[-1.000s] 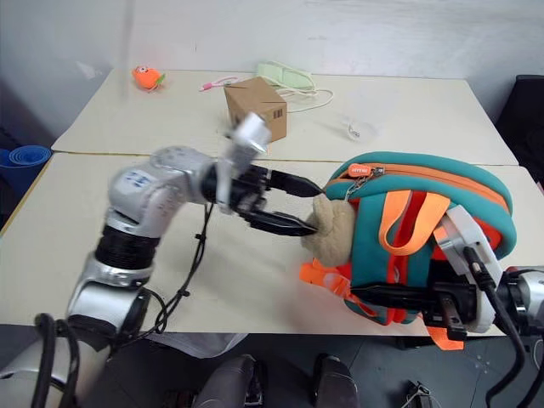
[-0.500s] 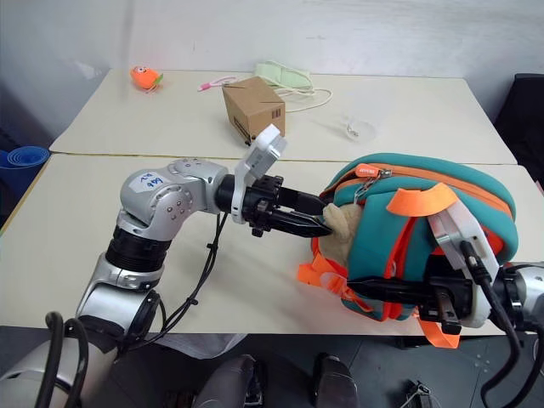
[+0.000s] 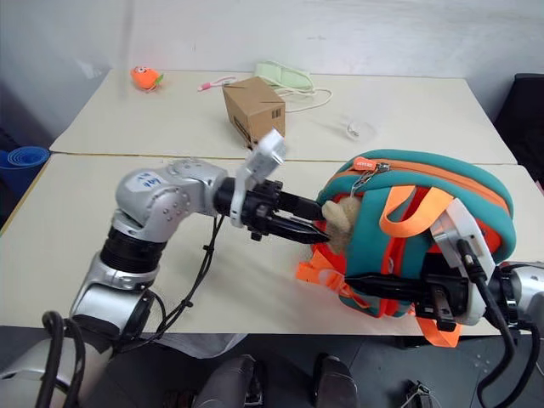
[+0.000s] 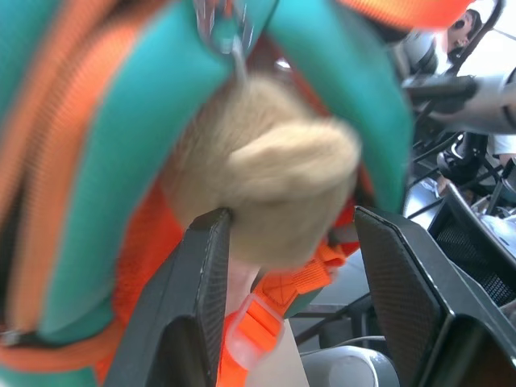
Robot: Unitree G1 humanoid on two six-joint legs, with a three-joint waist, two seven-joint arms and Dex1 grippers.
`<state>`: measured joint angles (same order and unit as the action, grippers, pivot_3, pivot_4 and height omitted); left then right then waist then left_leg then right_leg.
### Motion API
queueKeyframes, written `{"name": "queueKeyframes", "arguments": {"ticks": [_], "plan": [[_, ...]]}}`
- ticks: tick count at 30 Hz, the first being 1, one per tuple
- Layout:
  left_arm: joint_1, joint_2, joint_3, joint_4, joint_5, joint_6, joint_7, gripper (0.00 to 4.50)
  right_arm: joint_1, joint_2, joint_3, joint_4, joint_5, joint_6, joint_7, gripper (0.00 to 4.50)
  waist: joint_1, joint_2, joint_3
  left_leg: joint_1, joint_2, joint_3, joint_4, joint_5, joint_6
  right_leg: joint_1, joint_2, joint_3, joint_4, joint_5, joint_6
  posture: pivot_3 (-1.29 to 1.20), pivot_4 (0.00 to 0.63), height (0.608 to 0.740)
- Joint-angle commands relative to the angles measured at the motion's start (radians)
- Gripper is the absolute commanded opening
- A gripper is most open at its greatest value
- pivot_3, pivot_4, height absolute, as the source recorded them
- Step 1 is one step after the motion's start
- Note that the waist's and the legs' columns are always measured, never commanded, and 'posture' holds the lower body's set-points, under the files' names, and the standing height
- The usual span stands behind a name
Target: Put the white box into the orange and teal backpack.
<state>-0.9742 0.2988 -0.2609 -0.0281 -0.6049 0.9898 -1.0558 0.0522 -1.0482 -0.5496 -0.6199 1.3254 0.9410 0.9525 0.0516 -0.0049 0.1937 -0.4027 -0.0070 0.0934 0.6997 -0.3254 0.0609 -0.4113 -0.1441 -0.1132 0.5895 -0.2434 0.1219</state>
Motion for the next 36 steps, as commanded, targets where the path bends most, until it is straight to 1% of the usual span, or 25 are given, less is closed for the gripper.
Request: {"name": "queueKeyframes", "arguments": {"ticks": [1,4,6,9,12,17,19,21,23,25,28,30,32,34,36], "plan": [[-0.007,-0.041,-0.015,-0.008,0.021,-0.039,0.036,2.49,-0.005,0.005,-0.004,-0.011,0.027,-0.009,-0.004,0.00,0.000,0.000,0.000,0.000,0.000,0.000,0.000,0.000,0.000,0.000,0.000,0.000,0.000,0.000,0.000,0.00,0.150,0.740],[-0.017,-0.084,-0.015,0.036,0.048,-0.060,0.083,2.49,-0.003,0.008,-0.003,-0.015,0.033,-0.010,-0.012,0.00,0.000,0.000,0.000,0.000,0.000,0.000,0.000,0.000,0.000,0.000,0.000,0.000,0.000,0.000,0.000,0.00,0.150,0.740],[-0.017,-0.094,-0.016,0.050,0.066,-0.077,0.103,2.49,0.002,0.012,-0.005,-0.022,0.040,-0.011,-0.020,0.00,0.001,0.000,0.000,0.000,0.000,0.000,0.000,0.000,0.000,0.000,-0.001,0.000,0.000,0.000,0.000,0.00,0.150,0.740],[-0.021,-0.108,0.005,0.056,0.053,-0.063,0.115,2.49,0.012,0.016,-0.008,-0.029,0.044,-0.013,-0.027,0.00,0.001,0.000,0.000,0.000,0.000,0.000,0.000,0.000,0.000,0.000,-0.001,0.000,0.000,0.000,0.000,0.00,0.150,0.740],[-0.025,-0.122,0.038,0.057,0.016,-0.047,0.109,1.96,0.020,0.020,-0.006,-0.033,0.040,-0.017,-0.032,0.00,0.000,0.000,0.000,0.000,0.000,0.000,0.000,0.000,0.000,0.000,-0.001,0.000,0.000,0.000,0.000,0.00,0.150,0.740],[-0.023,-0.123,0.055,0.051,0.003,-0.042,0.100,0.49,0.019,0.023,-0.003,-0.035,0.043,-0.020,-0.040,0.00,0.001,0.000,0.000,0.000,0.000,0.000,0.000,0.000,0.000,0.000,-0.002,0.000,0.000,0.000,0.000,0.00,0.150,0.740],[-0.022,-0.114,0.061,0.047,-0.004,-0.039,0.092,0.01,0.024,0.022,-0.011,-0.031,0.038,-0.021,-0.033,0.00,0.001,0.000,0.000,0.000,0.000,0.000,0.000,0.000,0.000,0.000,-0.002,0.000,0.000,0.000,0.000,0.00,0.150,0.740],[-0.023,-0.094,0.074,0.043,-0.017,-0.036,0.074,0.01,0.032,0.020,-0.024,-0.025,0.031,-0.024,-0.021,0.00,0.001,0.000,0.000,0.000,0.000,0.000,0.000,0.000,0.000,0.000,-0.001,0.000,0.000,0.000,0.000,0.00,0.150,0.740],[-0.031,-0.066,0.090,0.045,-0.029,-0.034,0.053,0.01,0.044,0.018,-0.038,-0.019,0.023,-0.027,-0.012,0.00,0.000,0.000,0.000,0.000,0.000,0.000,0.000,0.000,0.000,0.000,-0.001,0.000,0.000,0.000,0.000,0.00,0.150,0.740],[-0.050,-0.017,0.114,0.064,-0.030,-0.043,0.024,0.01,0.066,0.015,-0.059,-0.013,0.007,-0.032,0.003,0.00,0.000,0.000,0.000,0.000,0.000,0.000,0.000,0.000,0.000,0.000,-0.001,-0.001,0.000,0.000,0.000,0.00,0.150,0.740],[-0.095,0.141,0.146,0.128,-0.030,-0.065,-0.126,0.01,0.104,0.019,-0.118,0.012,0.007,-0.029,0.024,0.00,-0.005,0.000,0.000,-0.001,0.000,0.001,0.000,0.000,0.000,-0.002,0.001,-0.003,0.001,0.000,0.000,0.00,0.150,0.740],[-0.113,0.214,0.148,0.171,-0.019,-0.096,-0.197,0.01,0.121,0.022,-0.142,0.022,0.008,-0.030,0.033,0.00,-0.011,0.000,0.000,0.000,0.001,0.003,-0.001,0.000,0.000,-0.003,0.002,-0.004,0.001,0.000,-0.001,0.00,0.150,0.740],[-0.120,0.282,0.134,0.226,0.025,-0.171,-0.260,0.01,0.141,0.027,-0.165,0.031,-0.003,-0.037,0.049,0.00,-0.012,0.000,0.000,0.000,0.001,0.003,-0.001,0.000,-0.001,-0.003,0.002,-0.004,0.001,-0.001,-0.001,0.00,0.150,0.740],[-0.116,0.358,0.104,0.310,0.113,-0.293,-0.319,0.01,0.164,0.036,-0.195,0.052,-0.018,-0.045,0.081,0.00,-0.012,0.000,0.000,0.000,0.001,0.003,-0.001,0.000,0.000,-0.003,0.002,-0.004,0.000,-0.001,-0.001,0.00,0.150,0.740],[-0.094,0.397,0.062,0.351,0.191,-0.407,-0.355,0.01,0.175,0.042,-0.206,0.073,-0.027,-0.051,0.104,0.00,-0.011,0.000,0.000,0.000,0.001,0.003,-0.001,-0.001,0.000,-0.003,0.002,-0.004,0.000,-0.001,-0.001,0.00,0.150,0.740]]}}
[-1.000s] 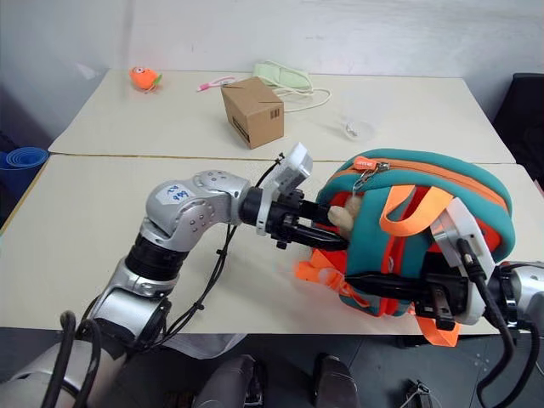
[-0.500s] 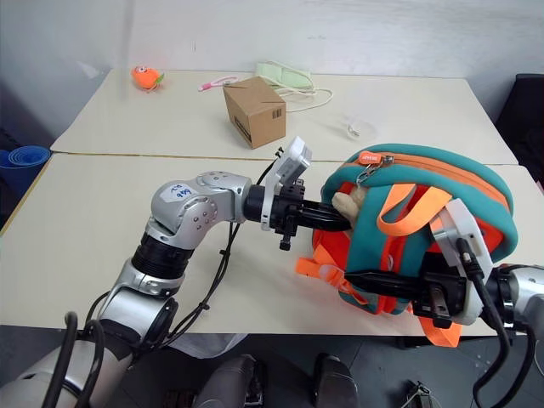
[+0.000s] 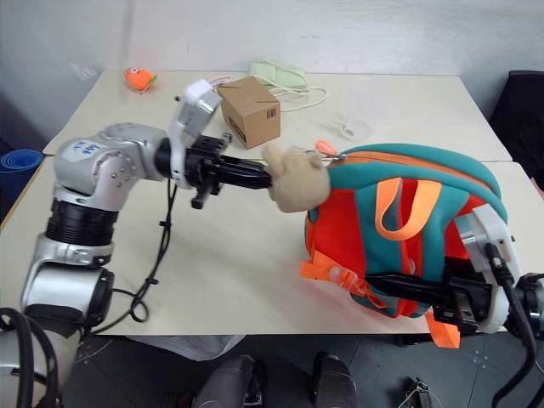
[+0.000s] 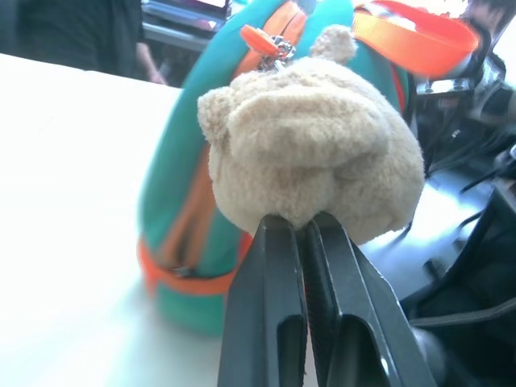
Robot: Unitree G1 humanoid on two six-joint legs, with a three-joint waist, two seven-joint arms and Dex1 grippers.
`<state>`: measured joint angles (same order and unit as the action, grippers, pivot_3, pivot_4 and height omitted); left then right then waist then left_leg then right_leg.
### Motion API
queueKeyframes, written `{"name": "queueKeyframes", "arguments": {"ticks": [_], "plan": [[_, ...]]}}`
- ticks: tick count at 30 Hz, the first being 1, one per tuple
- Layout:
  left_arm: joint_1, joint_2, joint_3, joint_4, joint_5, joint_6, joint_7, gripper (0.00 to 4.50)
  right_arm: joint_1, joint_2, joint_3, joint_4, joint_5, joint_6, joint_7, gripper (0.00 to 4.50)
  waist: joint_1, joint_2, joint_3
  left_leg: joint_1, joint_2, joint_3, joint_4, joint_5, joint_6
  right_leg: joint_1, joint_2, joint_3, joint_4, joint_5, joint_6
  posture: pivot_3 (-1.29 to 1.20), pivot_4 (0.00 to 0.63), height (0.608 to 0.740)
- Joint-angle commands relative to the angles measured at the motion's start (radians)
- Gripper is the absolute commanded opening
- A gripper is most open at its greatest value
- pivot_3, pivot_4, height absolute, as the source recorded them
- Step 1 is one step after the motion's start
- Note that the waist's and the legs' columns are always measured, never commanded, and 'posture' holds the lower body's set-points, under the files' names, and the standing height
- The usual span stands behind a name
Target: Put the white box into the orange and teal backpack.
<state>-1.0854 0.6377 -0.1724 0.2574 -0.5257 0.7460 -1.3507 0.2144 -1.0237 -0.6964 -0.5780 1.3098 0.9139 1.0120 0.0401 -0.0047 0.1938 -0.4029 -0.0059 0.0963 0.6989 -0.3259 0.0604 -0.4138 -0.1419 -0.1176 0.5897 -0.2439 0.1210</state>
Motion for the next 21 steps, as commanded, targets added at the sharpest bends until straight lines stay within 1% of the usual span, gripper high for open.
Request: {"name": "queueKeyframes", "arguments": {"ticks": [1,3,6,9,12,14,16,18,21], "plan": [[0.037,0.067,-0.054,0.064,0.153,-0.229,-0.071,0.01,0.014,0.021,-0.057,0.038,-0.021,-0.029,0.053,0.00,0.000,0.000,0.000,0.000,0.000,0.000,0.000,0.000,0.000,0.000,0.000,0.000,0.000,0.000,0.000,0.00,0.150,0.740],[0.091,0.070,-0.115,0.055,0.254,-0.381,-0.064,0.01,0.014,0.024,-0.048,0.048,-0.041,-0.040,0.070,0.00,0.004,0.000,0.000,0.000,0.000,0.000,0.000,0.000,0.000,0.000,0.000,0.000,0.000,0.000,0.000,0.00,0.150,0.740],[0.125,0.014,-0.168,0.110,0.393,-0.543,0.055,0.01,0.006,0.023,-0.037,0.075,-0.060,-0.046,0.091,0.00,0.011,0.000,0.000,0.000,0.000,0.000,0.000,-0.001,0.001,0.000,-0.005,0.002,0.000,0.000,0.000,0.00,0.150,0.740],[0.162,-0.062,-0.186,0.116,0.442,-0.642,0.122,0.01,-0.004,0.023,-0.026,0.106,-0.092,-0.055,0.112,0.00,0.015,0.000,0.000,-0.001,0.000,-0.001,0.000,-0.001,0.001,0.000,-0.007,0.005,-0.001,0.000,0.000,0.00,0.150,0.740],[0.216,-0.192,-0.203,0.066,0.453,-0.630,0.217,0.01,-0.033,0.034,-0.005,0.137,-0.121,-0.077,0.106,0.00,0.014,0.000,0.000,-0.001,0.000,-0.001,0.000,-0.001,0.001,0.000,-0.008,0.007,-0.001,0.001,0.000,0.00,0.150,0.740],[0.255,-0.237,-0.248,0.041,0.513,-0.666,0.253,0.01,-0.067,0.052,0.025,0.146,-0.149,-0.102,0.084,0.00,0.014,0.000,0.000,-0.001,0.000,-0.001,0.000,-0.001,0.001,0.000,-0.007,0.007,-0.001,0.001,0.000,0.00,0.150,0.740],[0.275,-0.252,-0.261,0.030,0.544,-0.670,0.268,0.01,-0.098,0.073,0.058,0.145,-0.190,-0.132,0.059,0.00,0.014,0.000,0.000,-0.001,0.000,-0.001,0.000,-0.001,0.001,0.000,-0.007,0.006,-0.001,0.001,0.000,0.00,0.150,0.740],[0.282,-0.257,-0.233,0.023,0.527,-0.617,0.275,0.01,-0.121,0.089,0.091,0.146,-0.240,-0.160,0.032,0.00,0.013,0.000,0.000,-0.001,0.000,0.000,0.000,-0.001,0.001,0.000,-0.006,0.005,0.000,0.001,0.000,0.00,0.150,0.740],[0.291,-0.225,-0.194,0.021,0.508,-0.582,0.257,0.01,-0.127,0.096,0.103,0.154,-0.274,-0.170,0.023,0.00,0.013,0.000,0.000,0.000,0.000,0.000,0.000,-0.001,0.001,0.000,-0.006,0.002,0.000,0.001,0.000,0.00,0.150,0.740]]}}
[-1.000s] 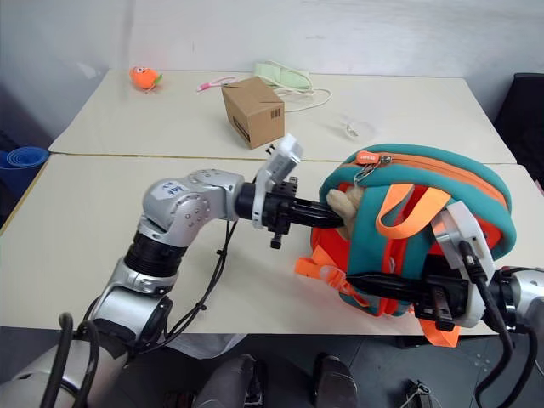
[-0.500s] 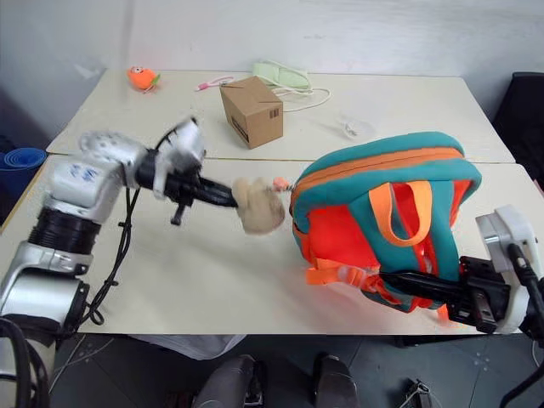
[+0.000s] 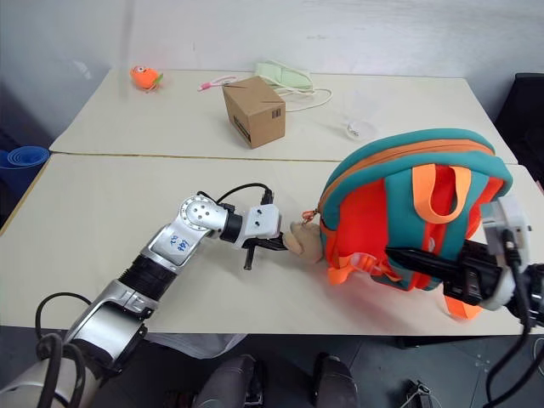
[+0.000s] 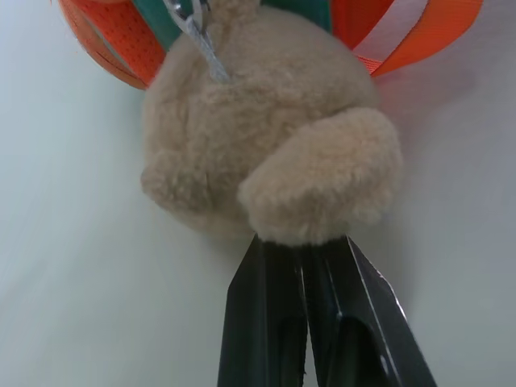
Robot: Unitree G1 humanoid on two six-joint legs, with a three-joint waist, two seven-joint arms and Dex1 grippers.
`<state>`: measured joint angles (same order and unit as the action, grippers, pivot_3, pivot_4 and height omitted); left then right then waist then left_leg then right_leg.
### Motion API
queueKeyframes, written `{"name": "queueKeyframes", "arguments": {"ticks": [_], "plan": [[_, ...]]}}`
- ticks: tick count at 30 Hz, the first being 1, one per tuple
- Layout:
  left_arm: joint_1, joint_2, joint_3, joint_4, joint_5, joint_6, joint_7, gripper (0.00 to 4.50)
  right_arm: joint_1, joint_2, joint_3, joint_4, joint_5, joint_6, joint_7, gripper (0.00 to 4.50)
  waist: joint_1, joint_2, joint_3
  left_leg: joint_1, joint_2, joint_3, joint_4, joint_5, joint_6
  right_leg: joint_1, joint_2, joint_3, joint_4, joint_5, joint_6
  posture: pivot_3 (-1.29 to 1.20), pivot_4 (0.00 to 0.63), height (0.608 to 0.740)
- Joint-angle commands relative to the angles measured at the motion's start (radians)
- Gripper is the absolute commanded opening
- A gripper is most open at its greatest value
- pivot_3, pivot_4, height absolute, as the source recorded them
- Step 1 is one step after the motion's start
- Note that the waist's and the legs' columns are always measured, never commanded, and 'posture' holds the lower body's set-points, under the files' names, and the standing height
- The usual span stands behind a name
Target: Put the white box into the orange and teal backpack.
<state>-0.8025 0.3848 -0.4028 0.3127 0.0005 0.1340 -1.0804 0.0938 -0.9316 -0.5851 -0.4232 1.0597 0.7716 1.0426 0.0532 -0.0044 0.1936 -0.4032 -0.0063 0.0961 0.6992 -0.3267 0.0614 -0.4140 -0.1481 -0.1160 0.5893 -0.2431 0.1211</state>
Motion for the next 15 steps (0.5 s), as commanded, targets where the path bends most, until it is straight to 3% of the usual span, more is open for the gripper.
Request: {"name": "queueKeyframes", "arguments": {"ticks": [1,2,9,15], "plan": [[0.017,0.050,0.054,-0.038,-0.032,0.044,-0.030,0.25,0.000,0.003,-0.015,0.004,-0.032,-0.030,-0.007,0.00,-0.002,0.000,0.000,0.000,0.000,0.000,0.000,0.000,0.000,0.000,0.000,-0.001,0.000,0.000,0.000,0.00,0.150,0.740],[0.024,0.065,0.066,-0.042,-0.042,0.055,-0.041,0.51,0.004,0.003,-0.019,0.007,-0.038,-0.031,-0.007,0.00,-0.002,0.000,0.000,0.000,0.000,0.000,0.000,0.000,0.000,0.000,0.000,-0.001,0.001,0.000,0.000,0.00,0.150,0.740],[0.062,0.197,0.232,-0.174,-0.305,0.358,-0.217,2.59,0.062,-0.095,-0.188,0.120,-0.026,0.053,0.078,2.30,-0.009,0.000,0.000,0.000,0.000,0.000,0.000,0.000,0.001,0.000,0.002,-0.003,0.001,0.000,0.000,0.00,0.150,0.740],[0.010,0.345,0.422,-0.177,-0.517,0.594,-0.302,4.35,0.172,-0.242,-0.489,0.334,-0.073,0.171,0.268,4.22,-0.006,0.001,0.000,0.000,0.000,-0.001,0.000,0.000,0.001,0.001,0.001,-0.003,0.000,0.000,0.000,0.00,0.150,0.740]]}}
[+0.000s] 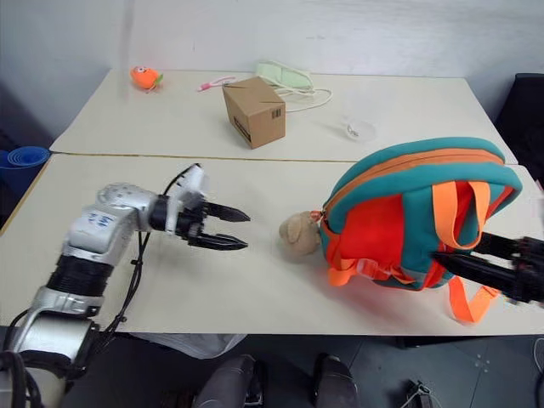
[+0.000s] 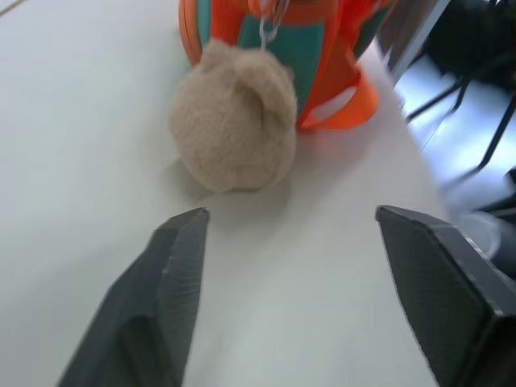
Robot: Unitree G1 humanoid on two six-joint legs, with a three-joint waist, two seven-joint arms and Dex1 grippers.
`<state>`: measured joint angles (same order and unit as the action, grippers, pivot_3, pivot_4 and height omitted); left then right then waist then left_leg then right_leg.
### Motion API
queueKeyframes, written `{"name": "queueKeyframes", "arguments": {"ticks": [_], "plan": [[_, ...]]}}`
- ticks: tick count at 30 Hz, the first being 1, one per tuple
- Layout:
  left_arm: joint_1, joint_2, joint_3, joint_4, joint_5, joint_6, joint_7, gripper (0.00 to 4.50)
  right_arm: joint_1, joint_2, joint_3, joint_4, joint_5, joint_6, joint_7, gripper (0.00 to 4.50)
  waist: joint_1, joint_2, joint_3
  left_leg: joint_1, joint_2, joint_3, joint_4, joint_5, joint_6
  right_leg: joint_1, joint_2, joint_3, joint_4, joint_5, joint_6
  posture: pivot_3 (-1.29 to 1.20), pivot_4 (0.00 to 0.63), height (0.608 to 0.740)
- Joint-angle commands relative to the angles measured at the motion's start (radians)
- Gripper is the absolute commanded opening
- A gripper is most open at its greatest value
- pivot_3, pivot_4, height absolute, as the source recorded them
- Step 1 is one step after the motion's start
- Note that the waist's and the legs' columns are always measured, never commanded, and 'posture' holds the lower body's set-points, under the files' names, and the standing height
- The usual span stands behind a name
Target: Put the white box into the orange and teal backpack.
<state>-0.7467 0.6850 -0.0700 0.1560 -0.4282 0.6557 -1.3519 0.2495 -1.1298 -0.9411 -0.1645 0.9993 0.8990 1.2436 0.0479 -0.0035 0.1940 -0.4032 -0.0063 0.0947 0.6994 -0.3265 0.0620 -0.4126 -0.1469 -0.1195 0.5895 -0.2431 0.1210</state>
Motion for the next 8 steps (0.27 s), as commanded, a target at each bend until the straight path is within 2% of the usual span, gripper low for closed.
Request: {"name": "queueKeyframes", "arguments": {"ticks": [1,4,8], "plan": [[-0.063,0.069,0.121,-0.012,-0.114,0.098,-0.032,4.50,0.046,-0.064,-0.175,0.130,-0.048,0.041,0.106,4.48,-0.001,0.000,0.000,0.000,0.000,0.000,0.000,0.000,0.000,0.000,0.000,0.000,0.000,0.000,0.000,0.00,0.150,0.740],[-0.111,0.133,0.226,0.026,-0.171,0.137,-0.016,4.50,0.097,-0.092,-0.267,0.288,-0.160,-0.029,0.159,4.48,-0.001,0.000,0.000,0.000,0.000,0.000,0.000,0.000,0.000,0.000,0.001,0.000,0.000,0.000,0.000,0.00,0.150,0.740],[-0.088,0.122,0.288,-0.018,-0.205,0.146,0.063,4.50,0.025,-0.050,-0.253,0.311,-0.185,-0.075,0.081,4.48,-0.010,0.000,0.000,0.001,0.000,0.001,-0.001,-0.001,0.000,0.000,0.001,0.001,0.000,0.000,0.000,0.00,0.150,0.740]]}}
